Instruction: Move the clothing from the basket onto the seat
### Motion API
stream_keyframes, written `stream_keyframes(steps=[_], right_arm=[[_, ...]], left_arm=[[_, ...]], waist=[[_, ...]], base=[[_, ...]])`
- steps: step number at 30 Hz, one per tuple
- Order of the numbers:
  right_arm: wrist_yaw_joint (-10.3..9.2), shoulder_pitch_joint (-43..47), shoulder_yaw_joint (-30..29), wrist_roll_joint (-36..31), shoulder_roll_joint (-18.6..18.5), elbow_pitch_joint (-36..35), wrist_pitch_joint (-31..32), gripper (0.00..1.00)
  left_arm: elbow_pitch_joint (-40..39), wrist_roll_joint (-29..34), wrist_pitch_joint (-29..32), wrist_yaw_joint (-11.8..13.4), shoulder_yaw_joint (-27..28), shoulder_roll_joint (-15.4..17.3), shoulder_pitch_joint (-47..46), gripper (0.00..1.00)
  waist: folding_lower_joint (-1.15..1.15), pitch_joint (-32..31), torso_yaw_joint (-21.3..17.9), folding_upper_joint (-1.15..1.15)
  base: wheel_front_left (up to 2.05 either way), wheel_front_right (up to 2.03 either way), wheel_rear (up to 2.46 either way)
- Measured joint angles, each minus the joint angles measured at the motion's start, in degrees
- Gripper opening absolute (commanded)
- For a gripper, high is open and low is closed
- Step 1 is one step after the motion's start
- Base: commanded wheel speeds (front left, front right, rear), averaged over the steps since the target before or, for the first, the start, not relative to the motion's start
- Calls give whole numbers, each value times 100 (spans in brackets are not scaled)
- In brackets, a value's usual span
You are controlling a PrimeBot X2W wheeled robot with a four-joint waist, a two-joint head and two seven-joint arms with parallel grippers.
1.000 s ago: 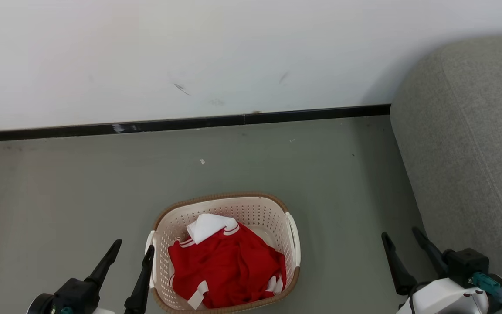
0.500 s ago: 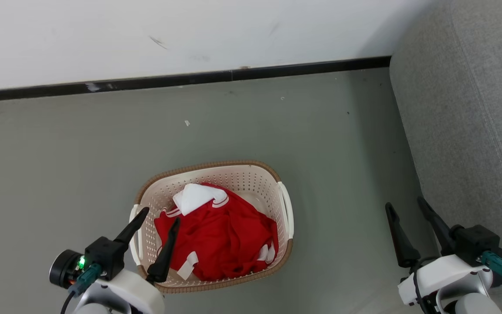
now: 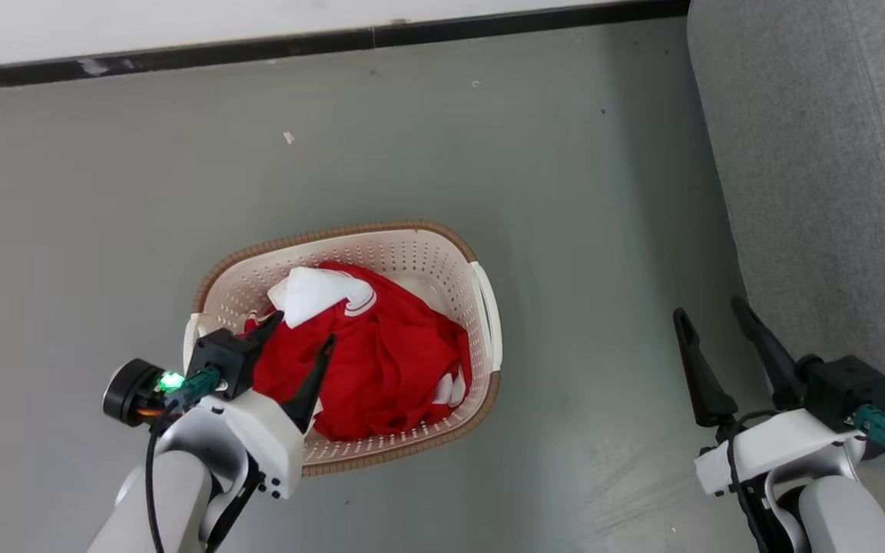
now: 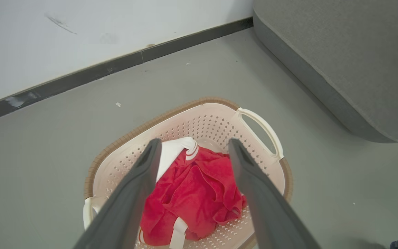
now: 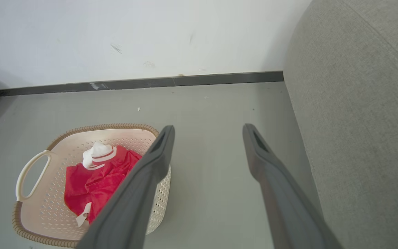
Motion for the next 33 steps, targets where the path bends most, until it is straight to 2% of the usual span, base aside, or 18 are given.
stream_keyframes(steps=[6, 17, 33], right_arm=[[0, -135, 73, 241, 0, -78, 0, 100], [0, -475, 283, 444, -1, -182, 0, 100], [0, -1065, 422, 615, -2, -293, -1, 100]], left_arm=[[142, 45, 459, 0, -223, 19, -490, 100], [554, 91, 1099, -1, -80, 159, -1277, 100], [899, 91, 1323, 22, 226, 371, -1969, 100]], waist=[[0, 372, -115, 0], [0, 1046, -324, 0], [-1, 1842, -627, 0]], base=[[0, 0, 0], [0, 0, 0], [0, 0, 0]])
